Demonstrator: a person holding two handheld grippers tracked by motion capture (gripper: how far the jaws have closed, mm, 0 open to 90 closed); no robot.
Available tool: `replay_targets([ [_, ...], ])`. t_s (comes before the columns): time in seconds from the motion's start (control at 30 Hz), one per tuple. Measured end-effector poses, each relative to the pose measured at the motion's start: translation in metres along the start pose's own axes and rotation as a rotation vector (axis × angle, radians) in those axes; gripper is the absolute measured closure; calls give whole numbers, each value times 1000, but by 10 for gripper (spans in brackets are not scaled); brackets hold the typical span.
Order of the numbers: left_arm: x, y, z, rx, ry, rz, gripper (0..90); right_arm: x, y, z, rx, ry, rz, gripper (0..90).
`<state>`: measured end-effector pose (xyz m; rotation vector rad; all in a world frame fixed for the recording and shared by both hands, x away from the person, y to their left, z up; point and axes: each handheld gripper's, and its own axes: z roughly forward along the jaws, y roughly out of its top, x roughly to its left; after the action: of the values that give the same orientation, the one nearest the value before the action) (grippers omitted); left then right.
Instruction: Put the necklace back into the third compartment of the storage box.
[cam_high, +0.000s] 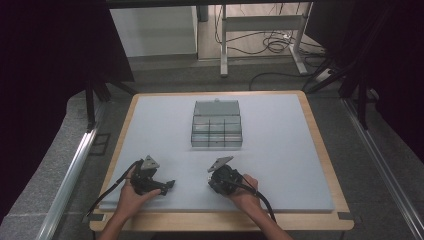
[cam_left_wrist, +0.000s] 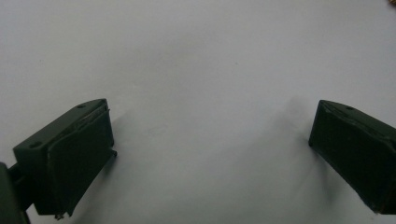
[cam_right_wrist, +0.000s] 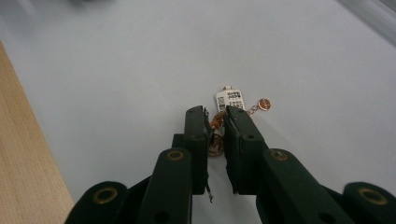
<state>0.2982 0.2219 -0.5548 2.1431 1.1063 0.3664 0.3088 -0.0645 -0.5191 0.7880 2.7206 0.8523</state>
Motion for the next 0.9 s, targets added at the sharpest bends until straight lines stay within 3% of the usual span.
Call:
replay_targets([
  [0.23, 0, 0, 0, 0, 0, 0, 0, -3, 1, -5, -27, 24, 25, 780],
  [0.9, 0, 0, 0, -2, 0, -4, 0, -14, 11, -47, -170, 57, 82, 782],
])
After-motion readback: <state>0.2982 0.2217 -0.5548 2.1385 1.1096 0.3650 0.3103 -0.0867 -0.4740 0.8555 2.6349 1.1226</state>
